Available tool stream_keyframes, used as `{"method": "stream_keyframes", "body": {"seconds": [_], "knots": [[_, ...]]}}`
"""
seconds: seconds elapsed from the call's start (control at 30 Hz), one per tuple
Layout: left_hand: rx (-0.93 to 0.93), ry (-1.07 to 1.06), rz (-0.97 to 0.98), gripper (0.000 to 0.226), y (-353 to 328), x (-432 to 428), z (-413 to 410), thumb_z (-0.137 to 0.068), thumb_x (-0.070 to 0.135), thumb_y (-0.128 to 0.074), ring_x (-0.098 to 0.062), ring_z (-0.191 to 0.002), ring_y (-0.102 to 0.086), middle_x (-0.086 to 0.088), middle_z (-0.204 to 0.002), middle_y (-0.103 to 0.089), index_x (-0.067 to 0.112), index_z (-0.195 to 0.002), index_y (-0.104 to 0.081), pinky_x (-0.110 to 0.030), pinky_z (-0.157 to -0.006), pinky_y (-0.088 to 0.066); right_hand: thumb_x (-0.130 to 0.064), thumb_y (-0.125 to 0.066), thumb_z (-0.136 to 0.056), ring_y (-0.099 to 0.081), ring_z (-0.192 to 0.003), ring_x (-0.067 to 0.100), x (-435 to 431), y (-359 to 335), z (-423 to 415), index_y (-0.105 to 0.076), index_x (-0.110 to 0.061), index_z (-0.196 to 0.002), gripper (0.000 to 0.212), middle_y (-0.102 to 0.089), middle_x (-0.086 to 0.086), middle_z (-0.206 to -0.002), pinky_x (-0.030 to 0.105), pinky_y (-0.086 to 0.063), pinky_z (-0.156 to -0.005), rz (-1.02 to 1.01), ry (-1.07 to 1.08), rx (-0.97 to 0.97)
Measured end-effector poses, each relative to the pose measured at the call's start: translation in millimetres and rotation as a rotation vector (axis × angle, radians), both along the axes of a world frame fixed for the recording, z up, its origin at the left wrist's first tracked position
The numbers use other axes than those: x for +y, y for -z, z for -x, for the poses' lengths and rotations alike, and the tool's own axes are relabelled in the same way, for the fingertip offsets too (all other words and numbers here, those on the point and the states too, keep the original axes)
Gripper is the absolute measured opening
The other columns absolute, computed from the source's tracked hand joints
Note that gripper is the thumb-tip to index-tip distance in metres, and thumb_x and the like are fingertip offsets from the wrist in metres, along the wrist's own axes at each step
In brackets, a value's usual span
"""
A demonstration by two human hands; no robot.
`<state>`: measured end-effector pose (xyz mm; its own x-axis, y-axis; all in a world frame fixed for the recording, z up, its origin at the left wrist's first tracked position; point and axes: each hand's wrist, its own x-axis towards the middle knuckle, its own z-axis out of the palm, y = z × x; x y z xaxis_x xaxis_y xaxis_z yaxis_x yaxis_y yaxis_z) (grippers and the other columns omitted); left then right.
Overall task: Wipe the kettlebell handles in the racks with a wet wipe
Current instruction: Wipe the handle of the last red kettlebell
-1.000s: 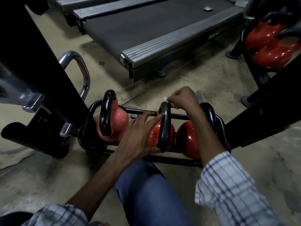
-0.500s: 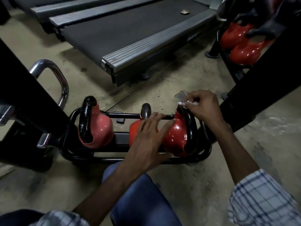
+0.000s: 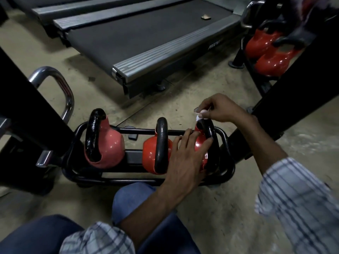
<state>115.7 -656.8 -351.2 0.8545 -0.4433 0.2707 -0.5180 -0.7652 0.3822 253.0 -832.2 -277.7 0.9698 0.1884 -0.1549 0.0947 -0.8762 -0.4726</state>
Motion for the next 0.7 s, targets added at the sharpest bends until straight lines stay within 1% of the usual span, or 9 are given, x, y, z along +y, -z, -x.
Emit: {"method": "stream_keyframes", "body": {"seconds": [0.07, 0.17, 0.23, 0.33, 0.43, 0.5, 0.57, 0.63, 0.7], "knots": [[-0.001, -0.009, -0.009, 0.093, 1, 0, 1, -0.071, 0.05, -0.083, -0.031, -0.149, -0.022, -0.01, -0.156, -0.035, 0.031, -0.149, -0.036, -0.047, -0.12, -0.015, -0.026, -0.082, -0.081, -0.07, -0.092, 0.008, 4, 2, -23, -0.079, -0.03, -0.079, 0.005, -0.078, -0.007, -0.097, 0.036, -0.059, -0.085, 0.075, -0.016, 0.101], [0.008, -0.006, -0.014, 0.095, 2, 0, 0, -0.071, 0.052, -0.083, -0.031, -0.149, -0.021, -0.011, -0.157, -0.033, 0.033, -0.15, -0.033, -0.049, -0.12, -0.016, -0.031, -0.085, -0.076, -0.068, -0.079, 0.005, 14, -9, -33, -0.078, -0.031, -0.069, 0.011, -0.076, -0.015, -0.075, 0.029, -0.054, -0.069, 0.237, -0.115, 0.218], [0.006, -0.005, -0.001, 0.094, 2, -1, -2, -0.071, 0.055, -0.082, -0.031, -0.15, -0.022, -0.011, -0.157, -0.033, 0.033, -0.15, -0.033, -0.05, -0.12, -0.02, -0.029, -0.087, -0.072, -0.068, -0.075, 0.004, 23, -15, -32, -0.08, -0.029, -0.07, 0.008, -0.073, -0.018, -0.067, 0.027, -0.054, -0.068, 0.369, -0.194, 0.303], [0.002, -0.015, 0.016, 0.094, 3, -2, -3, -0.072, 0.055, -0.083, -0.032, -0.149, -0.023, -0.012, -0.157, -0.033, 0.033, -0.149, -0.034, -0.049, -0.12, -0.025, -0.025, -0.089, -0.071, -0.069, -0.078, 0.006, 34, -7, -35, -0.081, -0.025, -0.074, 0.009, -0.076, -0.012, -0.076, 0.025, -0.054, -0.069, 0.478, -0.181, 0.242], [0.012, -0.008, 0.028, 0.094, 4, -1, -4, -0.074, 0.053, -0.082, -0.032, -0.15, -0.022, -0.013, -0.158, -0.032, 0.033, -0.151, -0.032, -0.05, -0.121, -0.024, -0.026, -0.087, -0.074, -0.068, -0.081, 0.014, 41, 6, -42, -0.081, -0.017, -0.089, 0.019, -0.077, 0.001, -0.091, 0.025, -0.051, -0.066, 0.527, -0.103, 0.114], [0.015, -0.001, 0.031, 0.093, 3, 1, -2, -0.075, 0.054, -0.08, -0.032, -0.15, -0.021, -0.013, -0.159, -0.031, 0.034, -0.151, -0.031, -0.049, -0.121, -0.023, -0.028, -0.089, -0.072, -0.07, -0.082, 0.016, 45, 6, -45, -0.081, -0.016, -0.092, 0.025, -0.077, 0.003, -0.089, 0.029, -0.058, -0.07, 0.565, -0.104, 0.168], [0.01, 0.006, 0.029, 0.092, 3, 1, -2, -0.075, 0.056, -0.079, -0.031, -0.15, -0.021, -0.012, -0.159, -0.03, 0.035, -0.151, -0.031, -0.049, -0.12, -0.024, -0.027, -0.089, -0.068, -0.071, -0.08, 0.018, 49, 3, -47, -0.081, -0.017, -0.086, 0.022, -0.075, 0.0, -0.082, 0.032, -0.061, -0.074, 0.63, -0.145, 0.25], [0.003, 0.008, 0.034, 0.092, 3, 2, -2, -0.074, 0.055, -0.08, -0.03, -0.15, -0.022, -0.011, -0.159, -0.03, 0.034, -0.15, -0.033, -0.049, -0.12, -0.026, -0.026, -0.09, -0.065, -0.072, -0.077, 0.02, 55, 2, -46, -0.08, -0.015, -0.082, 0.023, -0.074, -0.001, -0.077, 0.036, -0.063, -0.075, 0.691, -0.167, 0.27], [0.006, 0.008, 0.045, 0.093, 4, 2, -2, -0.073, 0.054, -0.081, -0.031, -0.15, -0.022, -0.013, -0.159, -0.03, 0.033, -0.15, -0.033, -0.049, -0.12, -0.025, -0.026, -0.09, -0.066, -0.073, -0.078, 0.021, 55, 6, -49, -0.08, -0.014, -0.084, 0.024, -0.075, 0.001, -0.08, 0.039, -0.063, -0.078, 0.677, -0.144, 0.261]]}}
